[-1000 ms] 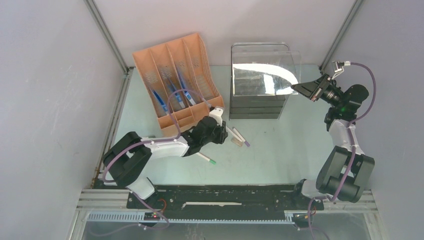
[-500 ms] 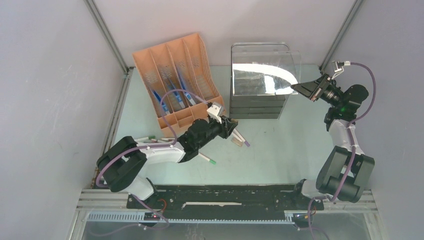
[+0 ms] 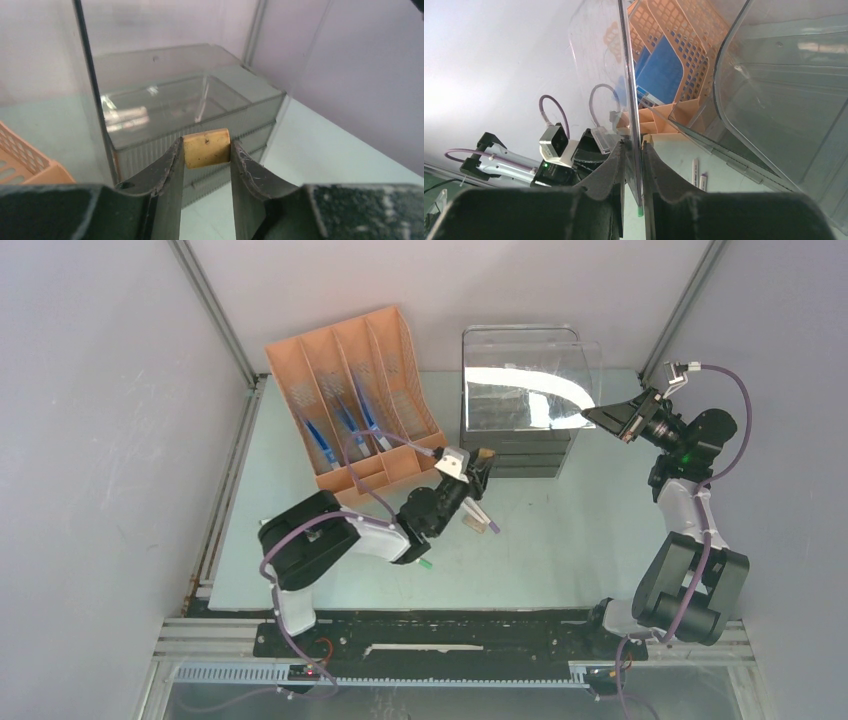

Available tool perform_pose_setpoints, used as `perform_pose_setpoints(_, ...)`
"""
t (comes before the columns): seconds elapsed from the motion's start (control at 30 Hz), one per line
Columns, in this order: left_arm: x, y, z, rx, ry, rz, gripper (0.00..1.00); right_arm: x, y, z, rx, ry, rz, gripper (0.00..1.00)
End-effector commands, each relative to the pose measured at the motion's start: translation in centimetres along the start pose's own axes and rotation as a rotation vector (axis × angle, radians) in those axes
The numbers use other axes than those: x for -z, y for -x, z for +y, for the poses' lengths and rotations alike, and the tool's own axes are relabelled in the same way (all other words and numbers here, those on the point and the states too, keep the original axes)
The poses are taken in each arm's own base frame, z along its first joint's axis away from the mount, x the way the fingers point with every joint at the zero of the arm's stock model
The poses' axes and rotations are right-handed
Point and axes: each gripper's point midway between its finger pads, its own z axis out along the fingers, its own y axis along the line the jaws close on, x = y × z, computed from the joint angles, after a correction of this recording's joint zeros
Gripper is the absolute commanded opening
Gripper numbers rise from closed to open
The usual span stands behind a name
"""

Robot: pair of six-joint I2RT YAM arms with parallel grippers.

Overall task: Organize the desk
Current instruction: Place the stationery in the drawer.

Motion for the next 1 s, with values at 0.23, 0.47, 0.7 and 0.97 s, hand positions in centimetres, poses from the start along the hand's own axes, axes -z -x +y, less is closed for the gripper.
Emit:
perform_pose_setpoints(0.23,-4.0,3.1,2.9,-0.104,0.353,-0.185,0.0,-0.2,0.4,0.8,0.032,0.009,-0.019,0.2)
perform_pose_setpoints(0.47,-6.0,2.5,3.0,-0.133,0.404,-0.194,0.0,-0.3,0.4,0.8,0.032,0.011,-0.018,0.2)
perform_pose_setpoints(0.7,-7.6,1.9,3.8,-0.176,0.499,-0.195,0.09,-0.3,0.4,0.8,0.033,0.012,-0.019,0.2)
perform_pose_setpoints(0.97,-7.6,1.6,3.9,-0.202,0.513,-0.184,0.57,-0.3,0.5,1.0,0.034,0.014,-0.019,0.2)
